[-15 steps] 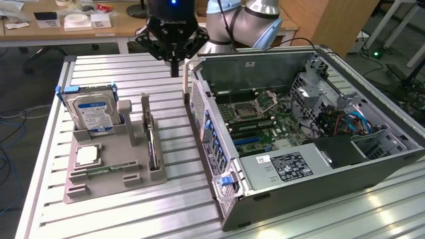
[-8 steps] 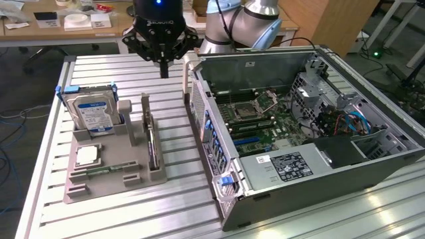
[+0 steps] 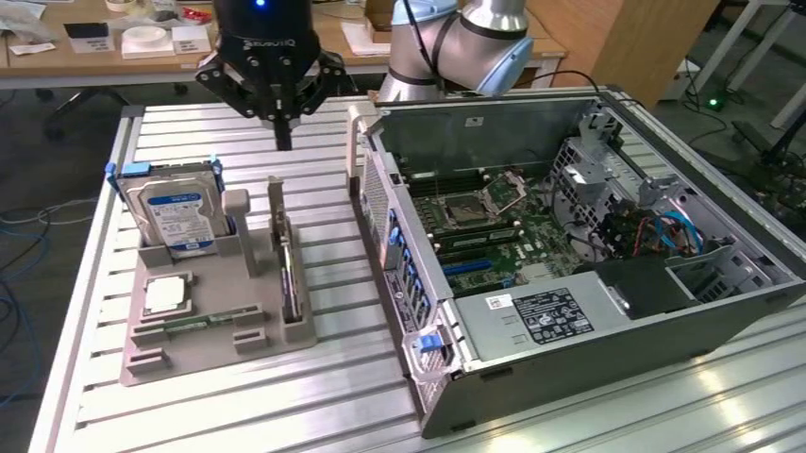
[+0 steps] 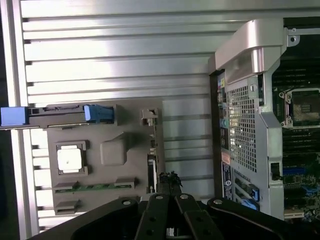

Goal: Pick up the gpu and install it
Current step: 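Reach for the gpu, then pick up the gpu and move the gpu toward the slot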

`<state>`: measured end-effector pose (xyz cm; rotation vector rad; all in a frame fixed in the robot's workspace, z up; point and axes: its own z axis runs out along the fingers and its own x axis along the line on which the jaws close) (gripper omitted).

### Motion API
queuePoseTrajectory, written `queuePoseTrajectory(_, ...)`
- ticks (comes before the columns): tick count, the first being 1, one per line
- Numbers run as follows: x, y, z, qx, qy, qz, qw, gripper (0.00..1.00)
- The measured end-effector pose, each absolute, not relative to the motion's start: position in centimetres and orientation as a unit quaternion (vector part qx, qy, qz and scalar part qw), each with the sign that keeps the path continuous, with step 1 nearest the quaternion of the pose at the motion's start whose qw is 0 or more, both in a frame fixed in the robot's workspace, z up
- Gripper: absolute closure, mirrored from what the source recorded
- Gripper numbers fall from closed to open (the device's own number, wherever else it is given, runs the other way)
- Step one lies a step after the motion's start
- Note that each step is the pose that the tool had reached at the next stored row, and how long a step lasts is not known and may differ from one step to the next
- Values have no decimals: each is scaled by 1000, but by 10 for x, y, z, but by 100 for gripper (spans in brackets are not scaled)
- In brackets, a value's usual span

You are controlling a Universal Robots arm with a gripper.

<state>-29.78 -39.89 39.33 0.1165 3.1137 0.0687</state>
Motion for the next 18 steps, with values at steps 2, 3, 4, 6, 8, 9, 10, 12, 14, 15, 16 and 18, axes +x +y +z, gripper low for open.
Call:
queuePoseTrajectory(2,-304,-399,393,37,999,22,12,89)
queuePoseTrajectory(3,-308,-399,393,37,999,22,12,89)
queuePoseTrajectory(4,-310,-399,393,37,999,22,13,89)
queuePoseTrajectory(6,-316,-399,393,37,999,22,12,89)
queuePoseTrajectory(8,-321,-399,393,37,999,22,12,89)
queuePoseTrajectory(9,-323,-399,393,37,999,22,12,89)
queuePoseTrajectory(10,-324,-399,393,37,999,22,12,89)
queuePoseTrajectory(12,-324,-399,393,37,999,22,12,89)
queuePoseTrajectory(14,-324,-399,393,37,999,22,12,89)
queuePoseTrajectory(15,-324,-399,393,37,999,22,13,89)
queuePoseTrajectory(16,-324,-399,393,37,999,22,12,89)
queuePoseTrajectory(18,-324,-399,393,37,999,22,12,89)
